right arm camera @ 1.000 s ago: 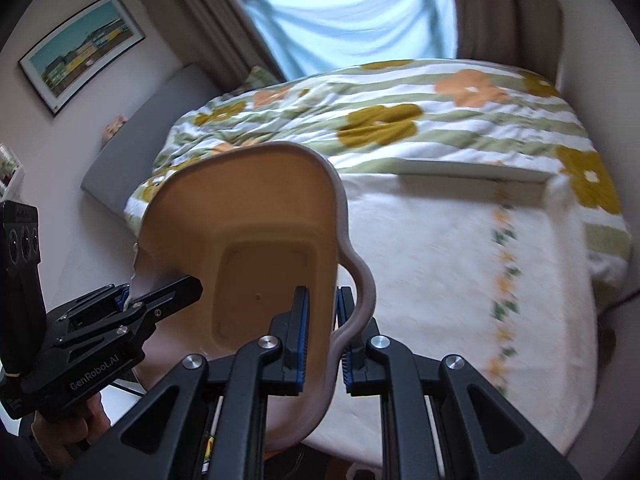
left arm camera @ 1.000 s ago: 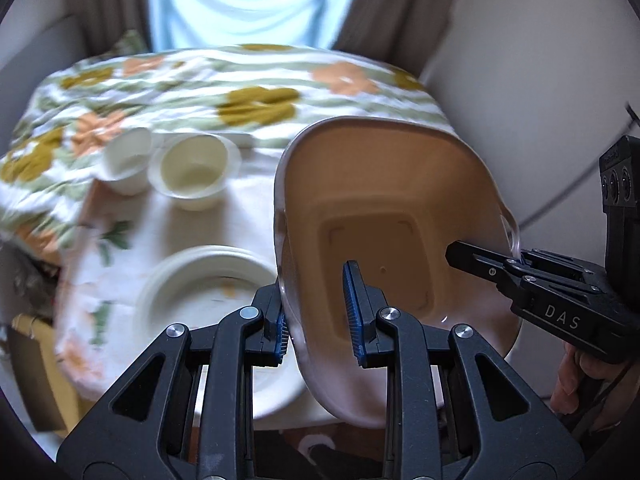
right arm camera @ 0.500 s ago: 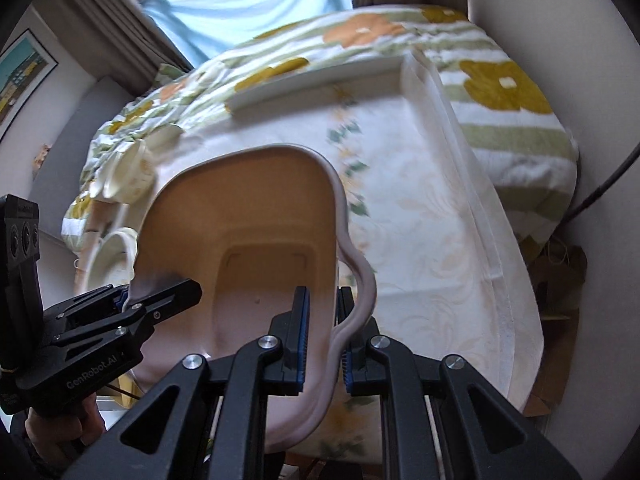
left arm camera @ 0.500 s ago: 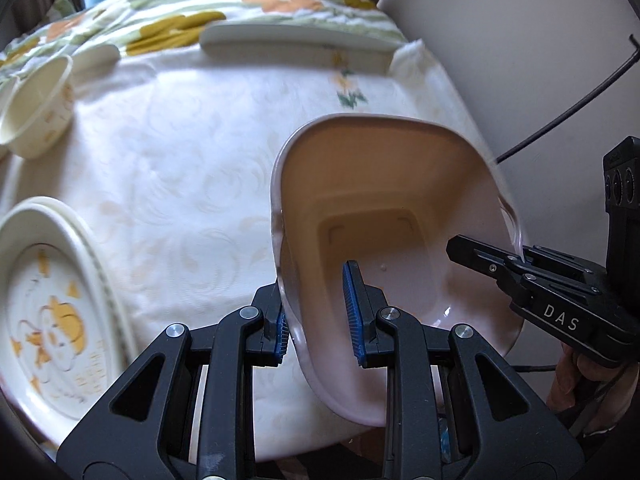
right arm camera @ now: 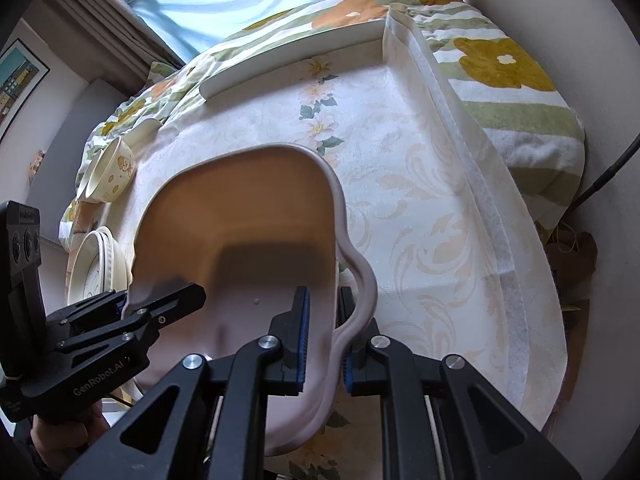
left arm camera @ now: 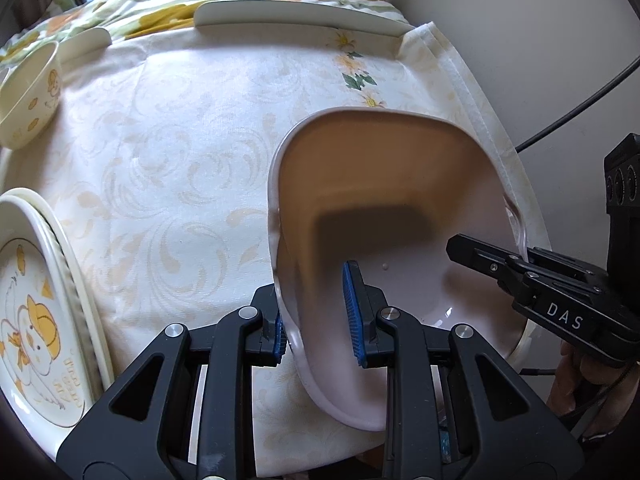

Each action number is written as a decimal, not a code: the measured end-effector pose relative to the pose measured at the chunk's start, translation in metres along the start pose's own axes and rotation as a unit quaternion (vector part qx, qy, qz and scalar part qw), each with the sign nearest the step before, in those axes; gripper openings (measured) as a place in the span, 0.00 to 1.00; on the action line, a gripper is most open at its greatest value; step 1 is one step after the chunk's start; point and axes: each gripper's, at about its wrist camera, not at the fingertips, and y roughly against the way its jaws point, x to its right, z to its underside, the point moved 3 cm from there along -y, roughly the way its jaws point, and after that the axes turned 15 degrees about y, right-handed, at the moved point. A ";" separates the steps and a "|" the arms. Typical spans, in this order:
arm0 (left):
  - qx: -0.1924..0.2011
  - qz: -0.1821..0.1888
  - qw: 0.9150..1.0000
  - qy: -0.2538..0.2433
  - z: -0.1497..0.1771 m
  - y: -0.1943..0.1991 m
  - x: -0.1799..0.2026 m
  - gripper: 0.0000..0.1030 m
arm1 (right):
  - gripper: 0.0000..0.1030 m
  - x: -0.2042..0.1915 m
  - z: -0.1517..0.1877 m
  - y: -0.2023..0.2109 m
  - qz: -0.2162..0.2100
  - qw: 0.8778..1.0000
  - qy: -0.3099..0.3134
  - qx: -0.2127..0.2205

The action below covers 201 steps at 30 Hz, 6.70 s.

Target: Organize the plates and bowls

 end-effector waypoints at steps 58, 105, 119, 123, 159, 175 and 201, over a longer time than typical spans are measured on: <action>0.093 -0.086 0.971 0.203 -0.172 0.154 -0.279 0.99 | 0.97 -0.248 -0.225 -0.063 -0.044 0.974 0.220 -0.010; 0.037 -0.060 0.988 0.136 -0.212 0.100 -0.229 0.18 | 0.14 -0.241 -0.247 -0.109 -0.063 0.980 0.172 -0.075; 0.071 -0.034 0.994 0.081 -0.140 0.144 -0.066 0.18 | 0.14 -0.154 -0.188 0.028 -0.027 0.989 0.147 -0.008; 0.059 -0.022 0.996 0.065 -0.111 0.140 -0.023 0.18 | 0.14 -0.124 -0.159 0.054 -0.011 0.991 0.135 -0.008; -0.112 -0.058 0.982 -0.139 -0.021 -0.004 0.050 0.18 | 0.14 -0.023 -0.003 0.017 0.056 0.990 -0.105 -0.074; -0.102 -0.076 0.981 -0.149 -0.027 -0.011 0.054 0.18 | 0.14 -0.018 0.003 0.015 0.045 0.990 -0.115 -0.074; 0.154 -0.048 0.987 0.009 -0.051 0.176 -0.003 0.19 | 0.77 -0.095 -0.011 0.089 0.015 0.994 0.107 0.002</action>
